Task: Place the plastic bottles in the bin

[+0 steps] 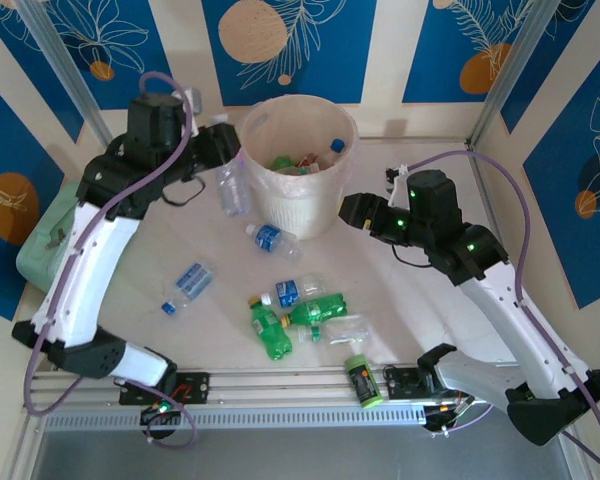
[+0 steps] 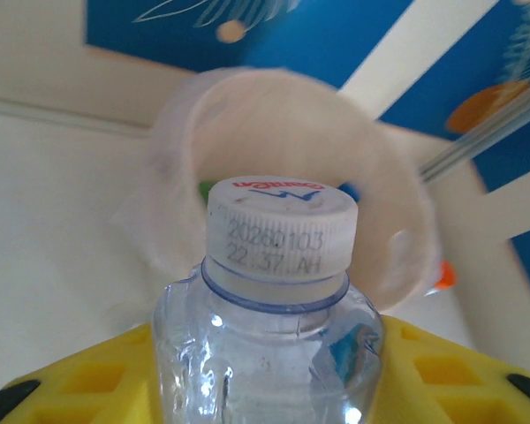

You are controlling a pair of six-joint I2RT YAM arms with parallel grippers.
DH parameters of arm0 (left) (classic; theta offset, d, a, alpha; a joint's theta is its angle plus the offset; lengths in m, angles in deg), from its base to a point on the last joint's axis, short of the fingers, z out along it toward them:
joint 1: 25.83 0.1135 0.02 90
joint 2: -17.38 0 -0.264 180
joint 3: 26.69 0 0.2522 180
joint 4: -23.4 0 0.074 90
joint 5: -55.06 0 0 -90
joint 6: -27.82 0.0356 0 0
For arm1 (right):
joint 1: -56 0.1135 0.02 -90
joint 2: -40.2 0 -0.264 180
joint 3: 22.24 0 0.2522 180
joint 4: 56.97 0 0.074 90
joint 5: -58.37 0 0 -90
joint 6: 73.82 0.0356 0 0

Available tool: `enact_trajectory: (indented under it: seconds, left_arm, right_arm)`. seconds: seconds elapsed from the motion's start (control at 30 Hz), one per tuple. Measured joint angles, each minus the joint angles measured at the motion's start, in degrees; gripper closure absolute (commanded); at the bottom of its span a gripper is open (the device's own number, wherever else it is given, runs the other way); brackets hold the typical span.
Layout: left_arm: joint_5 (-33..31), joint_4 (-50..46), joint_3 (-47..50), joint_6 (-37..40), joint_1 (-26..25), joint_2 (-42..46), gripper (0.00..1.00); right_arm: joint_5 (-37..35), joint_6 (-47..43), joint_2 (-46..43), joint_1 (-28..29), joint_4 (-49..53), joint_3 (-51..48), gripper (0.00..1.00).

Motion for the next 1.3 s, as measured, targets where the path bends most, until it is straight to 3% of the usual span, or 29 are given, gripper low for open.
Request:
enact_trajectory:
  seconds: [0.27,0.57,0.63,0.87,1.03,1.3]
  left_arm:
    - [6.84,13.81,-12.41,-10.73,0.09,-18.53,0.55]
    - [7.96,17.05,-21.86,-19.67,1.29,-32.74,0.55]
    - [7.87,16.79,-22.51,-20.41,1.31,-33.97,0.52]
    - [7.78,15.13,-22.56,-22.73,1.38,-35.30,0.23]
    - [7.82,14.78,-22.64,-22.73,1.44,-35.30,0.15]
    - [9.35,14.62,-22.62,-21.40,1.46,-34.73,0.14]
  right_arm:
    - [0.13,-0.02,-0.24,-0.20,0.44,-0.13,0.31]
    - [0.26,-0.52,-1.16,-0.52,3.85,-0.13,0.31]
    - [0.42,-0.50,-1.44,-0.59,4.39,-0.13,0.31]
    - [0.46,-0.52,-1.77,-0.70,5.31,-0.68,0.31]
    - [0.46,-0.96,-1.38,-0.74,6.03,-0.68,0.30]
    - [0.42,-2.01,-0.98,-0.39,8.48,-2.05,0.27]
